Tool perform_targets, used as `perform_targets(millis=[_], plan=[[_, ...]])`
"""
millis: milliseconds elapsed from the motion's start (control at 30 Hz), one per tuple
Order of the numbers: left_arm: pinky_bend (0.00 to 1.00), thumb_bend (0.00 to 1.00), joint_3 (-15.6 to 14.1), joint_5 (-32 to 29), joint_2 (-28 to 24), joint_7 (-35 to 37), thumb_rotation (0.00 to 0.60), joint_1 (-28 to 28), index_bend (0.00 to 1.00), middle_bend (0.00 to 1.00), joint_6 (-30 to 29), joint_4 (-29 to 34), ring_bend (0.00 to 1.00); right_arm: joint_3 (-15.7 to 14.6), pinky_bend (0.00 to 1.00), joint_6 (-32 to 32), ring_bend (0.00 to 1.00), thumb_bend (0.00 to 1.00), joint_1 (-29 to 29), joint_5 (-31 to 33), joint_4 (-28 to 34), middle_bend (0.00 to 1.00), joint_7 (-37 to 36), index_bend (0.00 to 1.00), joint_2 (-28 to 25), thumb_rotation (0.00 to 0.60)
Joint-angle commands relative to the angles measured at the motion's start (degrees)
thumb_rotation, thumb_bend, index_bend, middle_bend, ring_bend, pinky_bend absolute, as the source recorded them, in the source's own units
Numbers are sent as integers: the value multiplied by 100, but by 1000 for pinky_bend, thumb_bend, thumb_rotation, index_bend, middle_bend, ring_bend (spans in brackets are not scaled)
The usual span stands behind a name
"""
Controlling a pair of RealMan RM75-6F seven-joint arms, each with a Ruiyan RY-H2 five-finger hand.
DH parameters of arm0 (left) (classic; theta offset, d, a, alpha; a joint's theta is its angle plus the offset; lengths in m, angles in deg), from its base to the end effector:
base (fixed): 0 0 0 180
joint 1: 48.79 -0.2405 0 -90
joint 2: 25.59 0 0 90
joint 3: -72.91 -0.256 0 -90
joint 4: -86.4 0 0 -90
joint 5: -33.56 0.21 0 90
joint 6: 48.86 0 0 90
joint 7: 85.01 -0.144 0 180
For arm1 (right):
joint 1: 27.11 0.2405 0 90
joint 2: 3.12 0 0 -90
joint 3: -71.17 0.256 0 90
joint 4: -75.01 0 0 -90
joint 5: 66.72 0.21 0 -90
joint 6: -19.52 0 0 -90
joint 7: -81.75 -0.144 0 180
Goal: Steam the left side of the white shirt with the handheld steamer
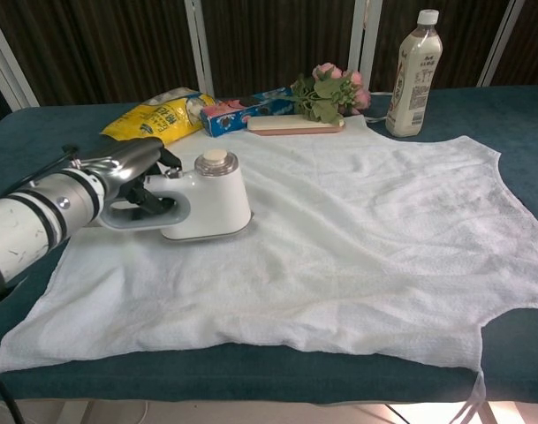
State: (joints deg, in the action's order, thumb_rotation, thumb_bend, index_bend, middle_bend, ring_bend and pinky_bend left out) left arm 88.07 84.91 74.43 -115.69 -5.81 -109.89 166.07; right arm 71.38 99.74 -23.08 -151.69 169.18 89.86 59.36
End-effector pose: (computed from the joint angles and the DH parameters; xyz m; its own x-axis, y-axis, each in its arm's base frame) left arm -0.1362 0.3501 -0.0491 0.3821 0.2378 0.8930 0.9196 -0.1930 -0.3421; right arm -0.3203 -0.1651 0.1489 0.5136 -0.1405 0.8464 -0.8547 0.0031 0.5191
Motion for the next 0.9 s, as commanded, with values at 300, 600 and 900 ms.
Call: perform_targets(millis=[300, 600, 900], plan=[[861, 523, -395, 407, 267, -161, 600, -203, 983, 936, -402, -223, 924, -24, 31, 69, 0, 309, -34, -80, 10, 0, -43, 0, -12, 600], [861, 523, 68, 213, 717, 229, 600, -2, 983, 936, -116, -1702, 924, -16, 31, 39, 0, 309, -25, -72, -13, 0, -112, 0, -41, 600], [861, 523, 520, -88, 952, 411, 600, 234, 983, 936, 189, -2904, 923, -7, 31, 21, 0, 309, -21, -49, -1, 0, -82, 0, -37, 600]])
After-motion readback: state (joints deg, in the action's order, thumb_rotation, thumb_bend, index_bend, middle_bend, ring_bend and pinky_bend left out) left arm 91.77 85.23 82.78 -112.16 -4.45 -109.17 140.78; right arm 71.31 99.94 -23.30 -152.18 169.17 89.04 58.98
